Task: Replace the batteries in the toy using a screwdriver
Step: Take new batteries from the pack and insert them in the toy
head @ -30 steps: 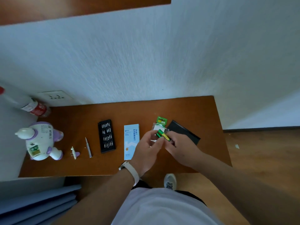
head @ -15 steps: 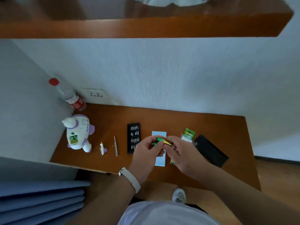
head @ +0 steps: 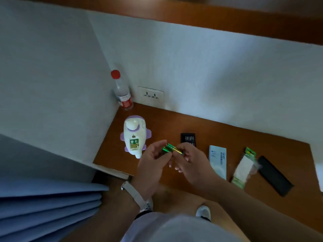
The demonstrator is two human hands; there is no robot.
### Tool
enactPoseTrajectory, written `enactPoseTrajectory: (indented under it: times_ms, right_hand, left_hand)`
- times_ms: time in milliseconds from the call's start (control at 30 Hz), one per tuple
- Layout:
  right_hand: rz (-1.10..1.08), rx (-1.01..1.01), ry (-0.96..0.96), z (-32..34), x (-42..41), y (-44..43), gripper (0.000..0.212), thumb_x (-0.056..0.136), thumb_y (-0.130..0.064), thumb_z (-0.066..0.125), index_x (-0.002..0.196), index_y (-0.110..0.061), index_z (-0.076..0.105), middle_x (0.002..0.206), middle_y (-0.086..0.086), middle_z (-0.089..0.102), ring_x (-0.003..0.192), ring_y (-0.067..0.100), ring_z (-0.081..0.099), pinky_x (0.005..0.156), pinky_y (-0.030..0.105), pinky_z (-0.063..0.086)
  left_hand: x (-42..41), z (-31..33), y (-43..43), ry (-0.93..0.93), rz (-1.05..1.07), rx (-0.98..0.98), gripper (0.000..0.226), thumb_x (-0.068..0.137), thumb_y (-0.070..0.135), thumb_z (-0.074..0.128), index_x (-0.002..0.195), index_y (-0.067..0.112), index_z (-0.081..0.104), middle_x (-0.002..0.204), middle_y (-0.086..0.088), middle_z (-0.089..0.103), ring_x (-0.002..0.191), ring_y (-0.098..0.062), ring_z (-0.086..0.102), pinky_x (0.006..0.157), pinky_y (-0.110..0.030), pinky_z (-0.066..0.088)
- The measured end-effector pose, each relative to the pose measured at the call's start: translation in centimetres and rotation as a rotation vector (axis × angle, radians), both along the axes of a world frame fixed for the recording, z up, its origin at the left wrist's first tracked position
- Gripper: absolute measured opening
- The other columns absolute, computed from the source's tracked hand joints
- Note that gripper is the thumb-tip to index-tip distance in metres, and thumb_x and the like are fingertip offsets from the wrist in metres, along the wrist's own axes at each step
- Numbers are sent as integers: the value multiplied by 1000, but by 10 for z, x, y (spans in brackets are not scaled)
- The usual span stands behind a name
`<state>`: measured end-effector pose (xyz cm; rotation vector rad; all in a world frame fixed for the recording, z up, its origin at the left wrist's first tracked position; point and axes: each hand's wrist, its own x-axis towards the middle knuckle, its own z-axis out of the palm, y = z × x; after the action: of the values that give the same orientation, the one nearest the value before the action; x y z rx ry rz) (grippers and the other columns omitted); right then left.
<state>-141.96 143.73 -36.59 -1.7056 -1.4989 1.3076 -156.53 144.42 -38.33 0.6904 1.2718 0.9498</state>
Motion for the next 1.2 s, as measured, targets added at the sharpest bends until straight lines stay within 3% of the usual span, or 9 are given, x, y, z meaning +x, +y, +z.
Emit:
enactPoseTrajectory:
  times_ms: [133, 267, 367, 533, 700, 967, 1067, 1200]
  right_hand:
    - [-26, -5, -37, -7, -39, 8, 8, 97, -36, 56, 99, -29, 60, 77, -3, 70, 68, 9, 67, 65, 32, 56]
    - [-51, 5, -46, -15, -70, 6, 5, 95, -26, 62, 90, -27, 63, 70, 1, 68, 62, 14, 63, 59, 35, 51]
    - [-68, 6, -39, -19, -85, 3, 4, 92, -23, 66, 89, -26, 66, 72, 4, 66, 61, 11, 56, 59, 36, 48]
    - [-104, 16, -51, -17, -98, 3, 3, 92, -22, 67, 92, -26, 66, 79, 5, 66, 62, 4, 53, 58, 27, 46]
    - [-111, 35, -90, -14, -102, 3, 9, 92, -23, 66, 89, -31, 64, 81, 1, 65, 62, 1, 52, 55, 17, 44]
    - [-78, 60, -143, -18, -102, 17, 7, 88, -24, 69, 94, -26, 65, 73, -8, 60, 63, -2, 52, 57, 18, 42]
    - [-9, 61, -133, -17, -102, 25, 10, 89, -24, 68, 98, -28, 65, 74, -13, 60, 67, -6, 55, 59, 14, 42]
    - [50, 45, -136, -13, -104, 39, 19, 91, -26, 66, 109, -26, 62, 79, -16, 60, 73, -10, 56, 57, 10, 43]
  left_hand:
    - [-39, -4, 6, -21, 29, -17, 20, 92, 3, 65, 106, 17, 64, 95, 1, 75, 90, -11, 73, 79, -25, 59]
    - [-72, -14, 1, 53, -26, -26, 21, 90, 12, 70, 106, 25, 68, 106, 5, 74, 101, -15, 70, 86, -34, 59]
    - [-95, -19, 1, 60, -27, -23, 22, 91, 11, 69, 109, 23, 70, 108, 0, 75, 100, -17, 71, 78, -30, 59]
    - [-119, -20, 12, 73, -44, -3, 26, 89, 10, 71, 112, 22, 66, 105, 2, 76, 97, -14, 73, 70, -22, 56]
    - [-125, -19, 19, 164, -73, 61, 25, 85, 12, 76, 105, 20, 64, 97, 2, 77, 93, -14, 72, 73, -26, 58]
    - [-123, -22, 18, 275, -33, 143, 19, 82, 10, 79, 92, 20, 66, 85, 7, 75, 82, -11, 71, 70, -28, 58]
    - [-124, -16, 21, 267, -23, 136, 17, 84, 10, 77, 94, 20, 67, 87, 6, 75, 83, -13, 72, 67, -26, 58]
    - [-128, -9, 26, 220, -9, 50, 10, 92, 16, 69, 102, 18, 68, 86, -1, 74, 66, -16, 70, 58, -26, 57]
